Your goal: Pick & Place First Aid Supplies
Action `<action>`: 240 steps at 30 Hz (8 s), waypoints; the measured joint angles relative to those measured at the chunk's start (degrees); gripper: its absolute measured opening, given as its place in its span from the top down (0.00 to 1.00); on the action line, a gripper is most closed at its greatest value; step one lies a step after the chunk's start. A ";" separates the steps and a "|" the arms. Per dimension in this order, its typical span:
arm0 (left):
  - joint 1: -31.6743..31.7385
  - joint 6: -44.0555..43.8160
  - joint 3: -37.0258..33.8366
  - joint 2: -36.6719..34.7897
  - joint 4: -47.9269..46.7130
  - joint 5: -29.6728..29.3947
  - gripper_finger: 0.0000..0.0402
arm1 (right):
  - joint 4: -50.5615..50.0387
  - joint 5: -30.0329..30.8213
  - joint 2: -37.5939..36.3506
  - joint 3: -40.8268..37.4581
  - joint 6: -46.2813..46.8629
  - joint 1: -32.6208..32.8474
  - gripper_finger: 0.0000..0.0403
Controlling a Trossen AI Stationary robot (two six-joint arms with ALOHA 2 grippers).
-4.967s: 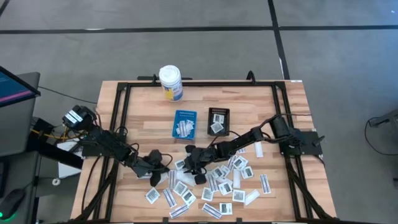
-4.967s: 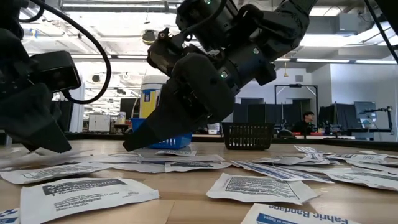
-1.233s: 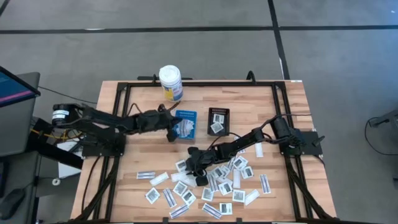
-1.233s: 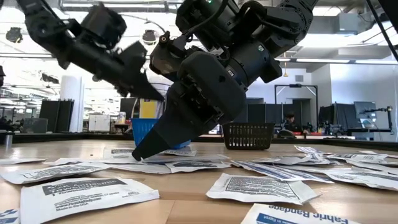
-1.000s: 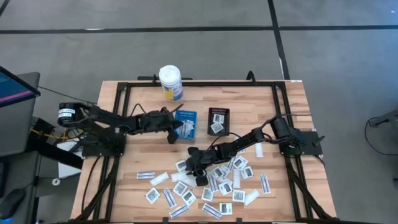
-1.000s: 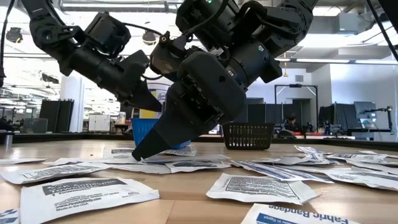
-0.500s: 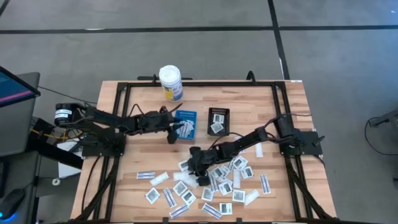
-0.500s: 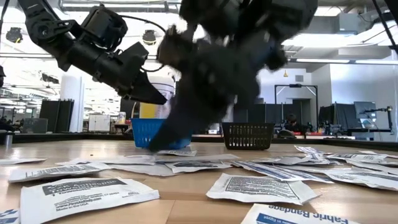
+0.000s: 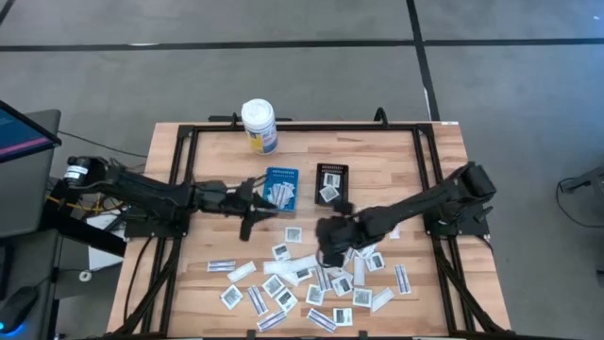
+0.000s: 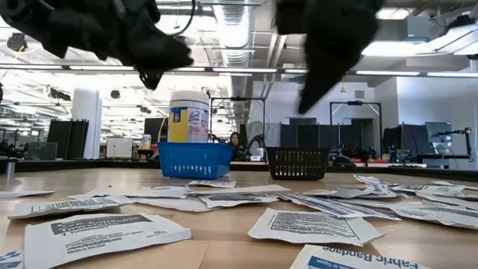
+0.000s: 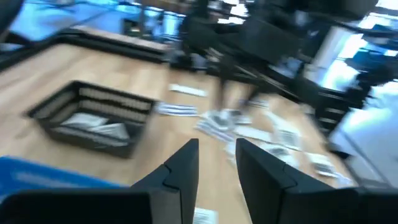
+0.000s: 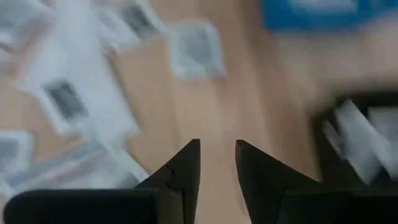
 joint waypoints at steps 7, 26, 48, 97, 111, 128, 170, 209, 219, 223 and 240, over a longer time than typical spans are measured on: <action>-5.07 2.96 0.00 0.01 -0.09 1.85 0.74 | -9.02 7.29 -9.35 -10.69 17.45 0.89 0.76; -1.15 4.05 0.00 0.04 -0.12 1.64 0.74 | 23.60 3.81 -19.32 -43.04 27.13 -8.36 0.76; -1.17 3.44 0.00 0.08 -1.00 1.66 0.74 | 26.55 7.10 -10.77 -42.39 22.45 -10.13 0.88; -1.18 -8.94 0.02 20.72 15.10 -10.52 0.74 | 70.10 40.78 16.62 -4.30 -43.53 0.19 0.99; -1.28 -7.03 0.02 21.50 16.14 -9.46 0.83 | 70.12 37.25 16.02 -4.29 -41.90 -0.33 0.99; -1.28 -6.85 0.02 21.50 15.29 -8.59 0.98 | 68.79 38.90 11.65 -4.29 -42.37 2.27 0.75; -2.53 5.63 0.02 21.50 16.20 5.55 0.99 | 37.79 2.90 4.35 -4.31 -8.25 -1.74 0.56; -2.29 5.61 0.04 21.48 14.91 5.03 0.98 | 51.04 1.49 8.26 -4.31 -13.87 -4.71 0.97; -2.09 5.61 0.08 21.46 14.83 4.61 0.98 | 50.26 1.43 7.22 -4.32 -14.01 -4.55 0.99; -2.09 5.61 0.15 21.42 15.13 4.63 0.98 | 49.62 1.59 6.33 -4.39 -14.04 -4.13 0.99; -2.09 5.58 -0.13 21.62 13.30 4.66 0.98 | 49.32 1.97 4.09 -4.18 -13.56 -3.53 0.98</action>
